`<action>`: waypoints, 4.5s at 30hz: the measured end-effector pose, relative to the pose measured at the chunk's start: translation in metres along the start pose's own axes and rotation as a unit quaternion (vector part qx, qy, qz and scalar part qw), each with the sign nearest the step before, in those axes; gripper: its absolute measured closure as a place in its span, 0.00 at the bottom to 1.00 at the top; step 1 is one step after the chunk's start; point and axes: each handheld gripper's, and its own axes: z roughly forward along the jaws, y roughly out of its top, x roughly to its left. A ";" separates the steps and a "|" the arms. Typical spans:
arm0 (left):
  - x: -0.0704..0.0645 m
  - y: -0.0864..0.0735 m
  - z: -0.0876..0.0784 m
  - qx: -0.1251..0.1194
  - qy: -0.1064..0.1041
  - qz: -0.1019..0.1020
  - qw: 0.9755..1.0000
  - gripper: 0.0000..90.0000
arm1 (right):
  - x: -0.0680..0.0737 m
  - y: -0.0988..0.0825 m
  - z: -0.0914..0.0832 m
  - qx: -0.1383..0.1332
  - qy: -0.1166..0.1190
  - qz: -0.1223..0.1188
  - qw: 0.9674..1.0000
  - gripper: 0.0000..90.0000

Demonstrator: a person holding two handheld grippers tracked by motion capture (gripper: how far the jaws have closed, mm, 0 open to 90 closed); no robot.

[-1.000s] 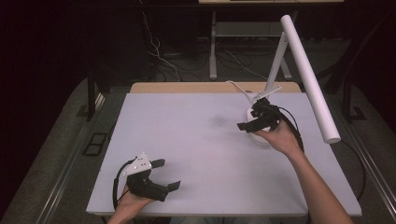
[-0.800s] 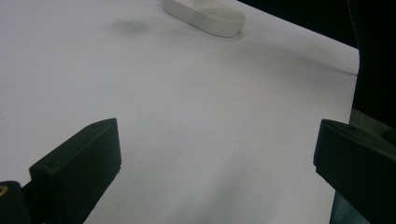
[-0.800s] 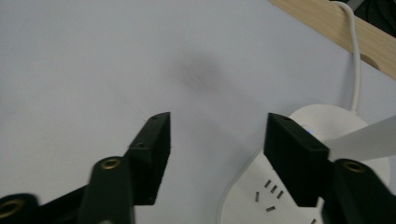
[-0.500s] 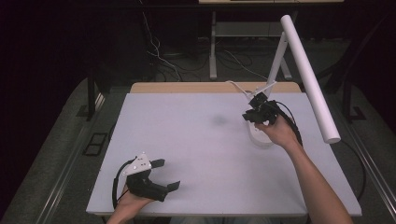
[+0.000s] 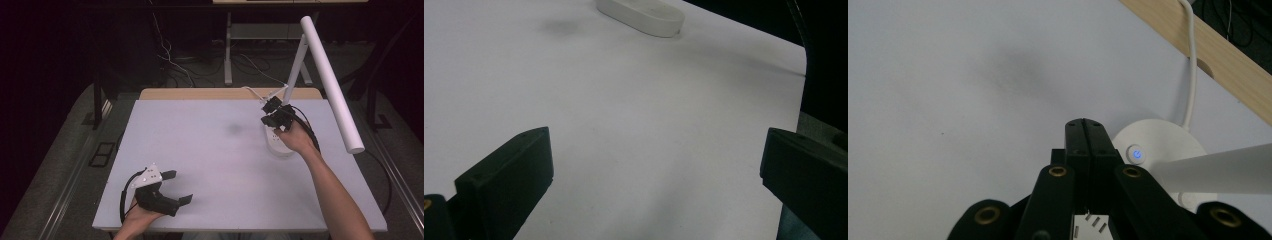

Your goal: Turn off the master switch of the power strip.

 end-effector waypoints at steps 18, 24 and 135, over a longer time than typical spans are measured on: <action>-0.001 -0.001 0.000 0.002 0.002 0.004 1.000 0.00 | -0.017 0.002 0.025 0.031 -0.042 0.016 0.998 0.99; -0.001 -0.001 0.000 0.003 0.004 0.004 1.000 0.00 | -0.018 0.003 0.031 0.037 -0.053 0.023 0.998 0.99; -0.001 -0.002 0.001 0.011 0.000 0.005 1.000 0.00 | 0.014 -0.017 -0.002 -0.021 -0.058 0.033 0.998 0.92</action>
